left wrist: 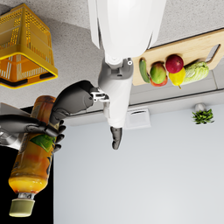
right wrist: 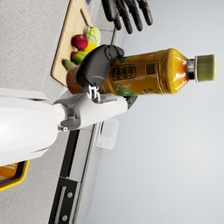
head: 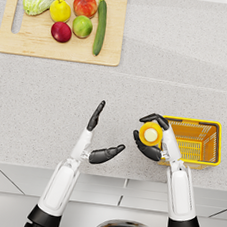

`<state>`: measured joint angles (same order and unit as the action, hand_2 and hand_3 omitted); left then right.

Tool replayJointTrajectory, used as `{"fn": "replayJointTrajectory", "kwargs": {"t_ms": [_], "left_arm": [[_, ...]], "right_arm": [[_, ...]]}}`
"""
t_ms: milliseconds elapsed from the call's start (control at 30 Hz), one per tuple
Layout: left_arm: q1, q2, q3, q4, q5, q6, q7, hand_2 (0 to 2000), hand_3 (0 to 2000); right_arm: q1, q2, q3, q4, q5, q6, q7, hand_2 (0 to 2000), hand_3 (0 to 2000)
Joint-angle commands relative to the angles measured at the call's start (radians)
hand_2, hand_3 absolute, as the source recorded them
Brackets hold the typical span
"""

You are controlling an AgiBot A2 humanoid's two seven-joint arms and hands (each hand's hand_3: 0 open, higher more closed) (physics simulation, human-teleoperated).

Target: Pick up the lemon tea and place it into the yellow basket

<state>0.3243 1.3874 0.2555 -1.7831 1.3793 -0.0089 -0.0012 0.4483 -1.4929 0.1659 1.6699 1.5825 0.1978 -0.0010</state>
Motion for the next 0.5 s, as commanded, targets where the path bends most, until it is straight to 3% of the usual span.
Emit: {"fn": "replayJointTrajectory", "kwargs": {"t_ms": [33, 200, 333, 433, 467, 500], "left_arm": [[-0.015, -0.002, -0.218, -0.069, 0.0, 0.003, 0.0, 0, 0], [-0.013, 0.003, -0.275, -0.012, 0.0, 0.008, 0.001, 0, 0], [-0.008, 0.007, -0.281, 0.014, 0.0, 0.009, 0.001, 0, 0], [-0.008, 0.01, -0.282, 0.021, 0.0, 0.009, 0.001, 0, 0], [-0.001, 0.011, -0.281, 0.031, 0.0, 0.009, 0.001, 0, 0], [0.005, 0.012, -0.282, 0.034, 0.0, 0.009, 0.001, 0, 0]], "right_arm": [[0.014, 0.002, -0.228, 0.044, 0.0, 0.009, -0.001, 2000, 2000], [-0.003, 0.005, -0.319, -0.034, -0.001, 0.027, -0.02, 2000, 2000], [-0.008, 0.007, -0.309, -0.178, -0.001, -0.014, -0.237, 2000, 2000], [-0.003, 0.009, -0.29, -0.247, -0.001, -0.027, -0.307, 2000, 2000], [-0.006, 0.008, -0.286, -0.251, -0.001, -0.029, -0.318, 639, 1673], [-0.015, 0.007, -0.285, -0.241, -0.001, -0.075, -0.328, 0, 1347]]}}
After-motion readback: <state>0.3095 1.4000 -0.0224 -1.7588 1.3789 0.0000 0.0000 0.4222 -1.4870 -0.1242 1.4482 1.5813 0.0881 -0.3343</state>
